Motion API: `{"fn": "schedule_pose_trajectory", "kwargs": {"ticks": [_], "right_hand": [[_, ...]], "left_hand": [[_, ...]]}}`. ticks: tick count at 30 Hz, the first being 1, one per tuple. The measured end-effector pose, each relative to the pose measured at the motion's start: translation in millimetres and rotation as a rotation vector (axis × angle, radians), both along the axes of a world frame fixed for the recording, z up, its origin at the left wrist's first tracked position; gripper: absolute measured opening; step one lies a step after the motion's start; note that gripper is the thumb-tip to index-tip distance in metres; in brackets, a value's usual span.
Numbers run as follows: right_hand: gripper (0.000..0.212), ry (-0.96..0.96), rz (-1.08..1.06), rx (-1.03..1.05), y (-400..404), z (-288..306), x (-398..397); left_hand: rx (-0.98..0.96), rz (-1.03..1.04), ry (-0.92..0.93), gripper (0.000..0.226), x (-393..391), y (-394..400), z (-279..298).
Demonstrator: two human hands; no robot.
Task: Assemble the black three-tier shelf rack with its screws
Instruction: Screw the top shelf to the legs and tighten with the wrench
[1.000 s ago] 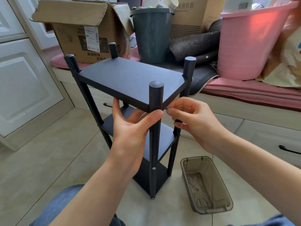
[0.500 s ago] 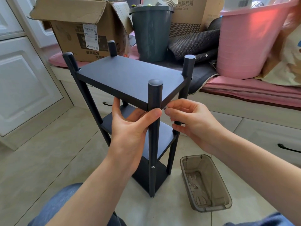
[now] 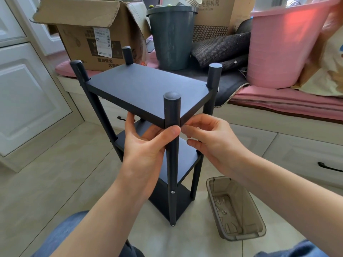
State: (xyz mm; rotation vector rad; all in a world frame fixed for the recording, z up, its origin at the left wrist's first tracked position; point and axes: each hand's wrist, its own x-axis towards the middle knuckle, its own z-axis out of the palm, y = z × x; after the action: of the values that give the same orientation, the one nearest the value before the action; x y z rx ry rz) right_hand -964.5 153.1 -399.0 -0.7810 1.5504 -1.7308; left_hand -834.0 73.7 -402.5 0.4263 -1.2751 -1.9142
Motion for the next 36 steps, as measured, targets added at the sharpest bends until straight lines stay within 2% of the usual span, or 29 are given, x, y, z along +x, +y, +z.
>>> {"fn": "schedule_pose_trajectory", "kwargs": {"ticks": [5, 10, 23, 36], "right_hand": [[0.007, -0.003, 0.026, 0.016, -6.6, -6.5, 7.8], [0.009, -0.109, 0.049, -0.024, -13.8, -8.3, 17.2], [0.008, 0.194, 0.026, 0.078, -4.2, -3.9, 4.2], [0.013, 0.230, -0.029, 0.040, 12.2, 3.0, -11.9]], "left_hand": [[-0.016, -0.004, -0.021, 0.102, 1.1, -3.7, -2.7], [-0.023, -0.002, -0.019, 0.099, 1.2, -5.5, -3.7], [-0.047, -0.023, -0.010, 0.095, 3.0, -6.1, -4.3], [-0.056, -0.026, -0.001, 0.092, 2.8, -5.3, -4.4]]}}
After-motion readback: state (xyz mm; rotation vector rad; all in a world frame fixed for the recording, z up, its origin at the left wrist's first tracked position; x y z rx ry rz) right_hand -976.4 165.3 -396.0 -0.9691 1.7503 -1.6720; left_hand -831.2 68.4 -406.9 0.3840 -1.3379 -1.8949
